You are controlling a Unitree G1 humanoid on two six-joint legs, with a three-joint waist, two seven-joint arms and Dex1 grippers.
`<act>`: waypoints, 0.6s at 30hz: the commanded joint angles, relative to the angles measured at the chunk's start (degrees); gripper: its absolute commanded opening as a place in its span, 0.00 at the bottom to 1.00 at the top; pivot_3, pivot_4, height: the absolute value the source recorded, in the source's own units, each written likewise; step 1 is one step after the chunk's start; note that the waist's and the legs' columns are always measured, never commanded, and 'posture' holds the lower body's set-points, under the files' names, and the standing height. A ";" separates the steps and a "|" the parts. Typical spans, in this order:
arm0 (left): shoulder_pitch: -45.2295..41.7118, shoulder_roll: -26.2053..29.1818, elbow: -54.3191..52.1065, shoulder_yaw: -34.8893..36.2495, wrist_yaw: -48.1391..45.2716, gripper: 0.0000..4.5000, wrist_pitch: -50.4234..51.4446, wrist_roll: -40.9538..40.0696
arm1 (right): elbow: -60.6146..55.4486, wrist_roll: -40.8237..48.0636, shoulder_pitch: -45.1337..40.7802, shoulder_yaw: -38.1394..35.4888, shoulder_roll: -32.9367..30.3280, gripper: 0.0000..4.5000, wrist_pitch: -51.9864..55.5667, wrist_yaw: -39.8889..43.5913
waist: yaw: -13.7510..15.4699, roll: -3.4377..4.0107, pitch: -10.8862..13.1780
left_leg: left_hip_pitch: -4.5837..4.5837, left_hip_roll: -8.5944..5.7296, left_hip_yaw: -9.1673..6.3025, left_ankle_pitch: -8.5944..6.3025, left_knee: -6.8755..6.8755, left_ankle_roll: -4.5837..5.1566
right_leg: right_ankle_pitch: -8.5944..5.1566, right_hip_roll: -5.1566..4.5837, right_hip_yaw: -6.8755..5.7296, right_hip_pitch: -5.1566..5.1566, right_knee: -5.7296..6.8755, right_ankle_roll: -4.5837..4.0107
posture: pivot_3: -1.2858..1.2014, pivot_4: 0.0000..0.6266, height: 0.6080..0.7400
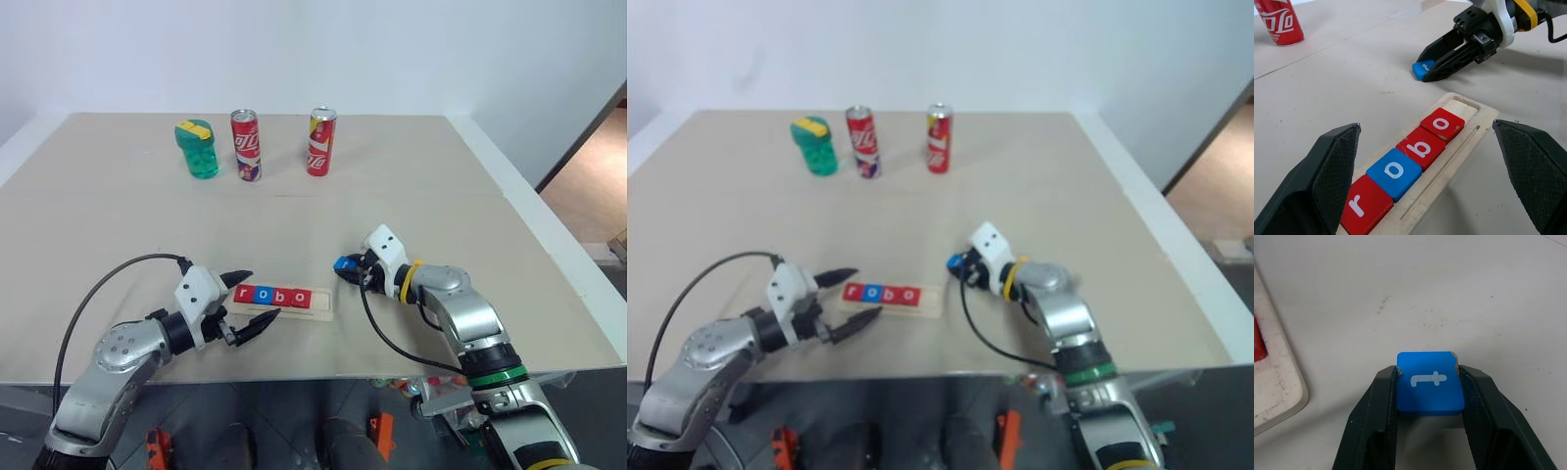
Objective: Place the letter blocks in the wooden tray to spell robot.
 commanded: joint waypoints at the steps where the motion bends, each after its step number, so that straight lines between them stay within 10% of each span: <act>1: -0.27 -0.09 -1.05 0.30 0.38 1.00 -1.09 0.20 | -0.88 -0.94 2.15 -2.42 -0.31 0.28 4.38 -5.13 | 0.00 0.00 0.00 | 0.00 0.00 0.00 0.01 0.00 0.01 | 0.00 -0.02 0.02 0.00 0.00 0.00 | 0.52 0.24 1.00; 18: 1.31 0.72 -2.78 0.48 -1.72 1.00 0.29 -2.12 | -18.80 15.10 2.76 0.02 -9.69 0.28 3.38 17.01 | 0.02 0.01 0.06 | -1.15 -0.08 -0.19 -0.10 -0.52 0.13 | -0.04 0.11 -0.14 -0.99 -0.25 0.56 | 0.52 0.24 1.00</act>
